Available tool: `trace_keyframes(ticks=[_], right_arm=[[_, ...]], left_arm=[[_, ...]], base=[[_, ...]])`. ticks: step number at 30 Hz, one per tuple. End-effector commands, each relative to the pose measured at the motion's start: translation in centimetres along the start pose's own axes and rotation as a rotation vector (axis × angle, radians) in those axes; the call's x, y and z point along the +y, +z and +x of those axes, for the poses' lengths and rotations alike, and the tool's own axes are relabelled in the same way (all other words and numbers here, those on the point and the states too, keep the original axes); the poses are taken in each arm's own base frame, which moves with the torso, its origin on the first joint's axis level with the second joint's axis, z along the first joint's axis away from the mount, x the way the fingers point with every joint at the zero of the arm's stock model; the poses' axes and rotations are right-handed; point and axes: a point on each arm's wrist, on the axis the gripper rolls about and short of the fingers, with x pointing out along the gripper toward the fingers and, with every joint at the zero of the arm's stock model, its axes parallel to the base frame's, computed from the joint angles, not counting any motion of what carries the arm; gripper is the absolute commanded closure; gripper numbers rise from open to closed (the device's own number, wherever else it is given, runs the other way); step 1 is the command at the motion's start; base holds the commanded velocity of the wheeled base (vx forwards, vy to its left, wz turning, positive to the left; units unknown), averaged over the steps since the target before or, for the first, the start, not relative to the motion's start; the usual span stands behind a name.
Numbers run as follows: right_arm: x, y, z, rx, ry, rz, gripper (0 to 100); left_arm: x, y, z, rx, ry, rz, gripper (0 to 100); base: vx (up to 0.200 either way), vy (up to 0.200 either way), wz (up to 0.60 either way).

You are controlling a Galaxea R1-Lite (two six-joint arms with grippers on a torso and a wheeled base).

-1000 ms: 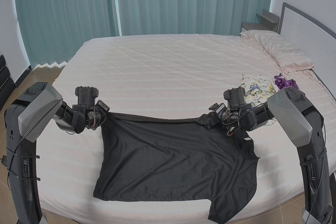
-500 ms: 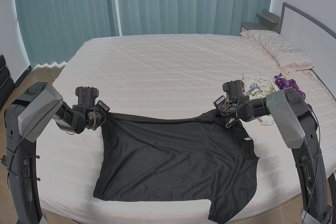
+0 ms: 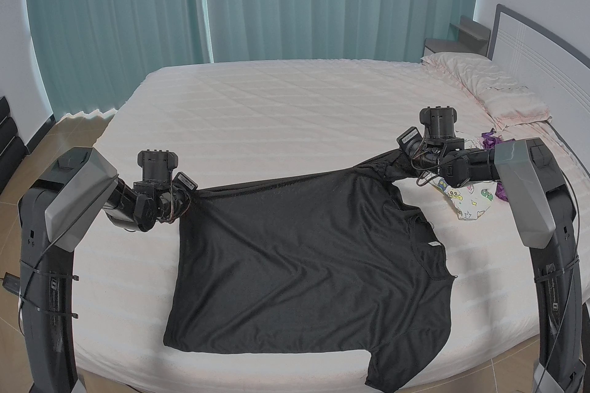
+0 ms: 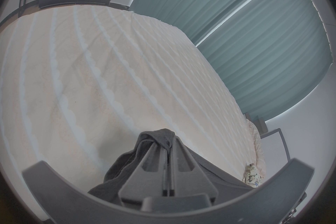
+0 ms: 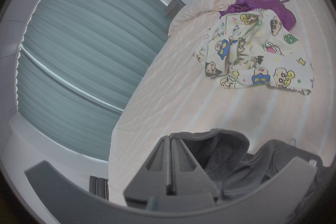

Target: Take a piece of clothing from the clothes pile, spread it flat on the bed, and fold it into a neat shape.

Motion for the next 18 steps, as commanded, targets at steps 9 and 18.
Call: trace_keyframes(ticks=[9,18], right_arm=[[1.5,3.0,-0.9,-0.173,0.069,-0.050,100],[1.4,3.2,-0.9,-0.220,0.034,-0.091,100]], left_arm=[[-0.9,-0.1,1.5,-0.019,-0.044,0.006,100],[-1.4,-0.1,1.9,-0.027,-0.063,0.008,100]], base=[[0.000,0.000,0.00],[0.000,0.000,0.00]])
